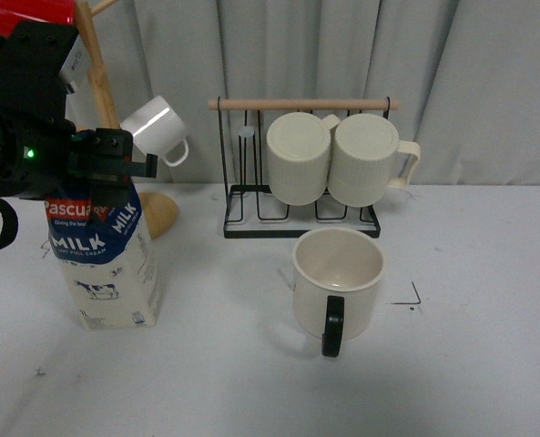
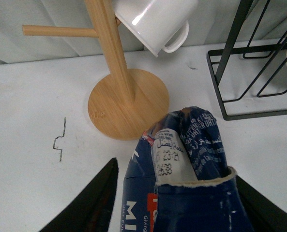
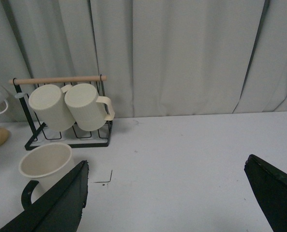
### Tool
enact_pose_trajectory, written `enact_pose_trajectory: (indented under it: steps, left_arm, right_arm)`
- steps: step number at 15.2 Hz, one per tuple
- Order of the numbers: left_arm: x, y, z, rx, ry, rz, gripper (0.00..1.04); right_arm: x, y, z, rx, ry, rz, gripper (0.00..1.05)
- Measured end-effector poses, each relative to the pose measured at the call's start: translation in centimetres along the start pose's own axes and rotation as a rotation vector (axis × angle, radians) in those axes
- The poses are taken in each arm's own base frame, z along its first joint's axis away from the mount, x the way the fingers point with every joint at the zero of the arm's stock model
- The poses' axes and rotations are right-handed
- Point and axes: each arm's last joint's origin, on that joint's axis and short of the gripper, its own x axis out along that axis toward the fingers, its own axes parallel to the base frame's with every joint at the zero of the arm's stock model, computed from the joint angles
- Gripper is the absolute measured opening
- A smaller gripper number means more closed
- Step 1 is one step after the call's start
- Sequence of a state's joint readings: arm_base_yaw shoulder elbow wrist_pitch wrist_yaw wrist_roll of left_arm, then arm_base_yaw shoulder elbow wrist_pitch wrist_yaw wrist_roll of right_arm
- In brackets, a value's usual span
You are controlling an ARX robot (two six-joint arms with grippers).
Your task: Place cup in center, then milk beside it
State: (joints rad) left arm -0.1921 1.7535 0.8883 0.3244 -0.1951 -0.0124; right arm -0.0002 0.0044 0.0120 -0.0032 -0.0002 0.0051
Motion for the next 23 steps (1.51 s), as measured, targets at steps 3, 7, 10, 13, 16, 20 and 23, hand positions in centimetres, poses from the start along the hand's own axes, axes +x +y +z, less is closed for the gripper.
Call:
enact_pose_trajectory:
  steps: [3, 7, 10, 13, 16, 20, 23]
  left_arm:
    - [-0.2, -0.5, 0.0, 0.010, 0.005, 0.004, 0.20]
    - [-3.8, -3.6, 1.3, 0.059, -0.047, -0.055, 0.19]
    - [-6.0, -7.1, 3.6, 0.082, -0.146, -0.127, 0.19]
    - [-5.9, -8.7, 4.2, 0.092, -0.167, -0.151, 0.19]
    - [-4.4, -9.8, 3.2, 0.115, -0.121, -0.139, 0.19]
    - [-3.0, -10.8, 1.9, 0.138, -0.080, -0.122, 0.19]
    - [-2.7, -12.1, 1.0, 0.129, -0.063, -0.151, 0.19]
  right_arm:
    - [0.0, 0.0, 0.0, 0.000, 0.000, 0.000, 0.98]
    - [0.0, 0.0, 0.0, 0.000, 0.000, 0.000, 0.98]
    - [0.0, 0.0, 0.0, 0.000, 0.000, 0.000, 0.98]
    - [0.0, 0.0, 0.0, 0.000, 0.000, 0.000, 0.98]
    - [0.0, 0.0, 0.0, 0.000, 0.000, 0.000, 0.98]
    - [0.0, 0.0, 0.0, 0.000, 0.000, 0.000, 0.98]
    - [0.0, 0.0, 0.0, 0.000, 0.000, 0.000, 0.98]
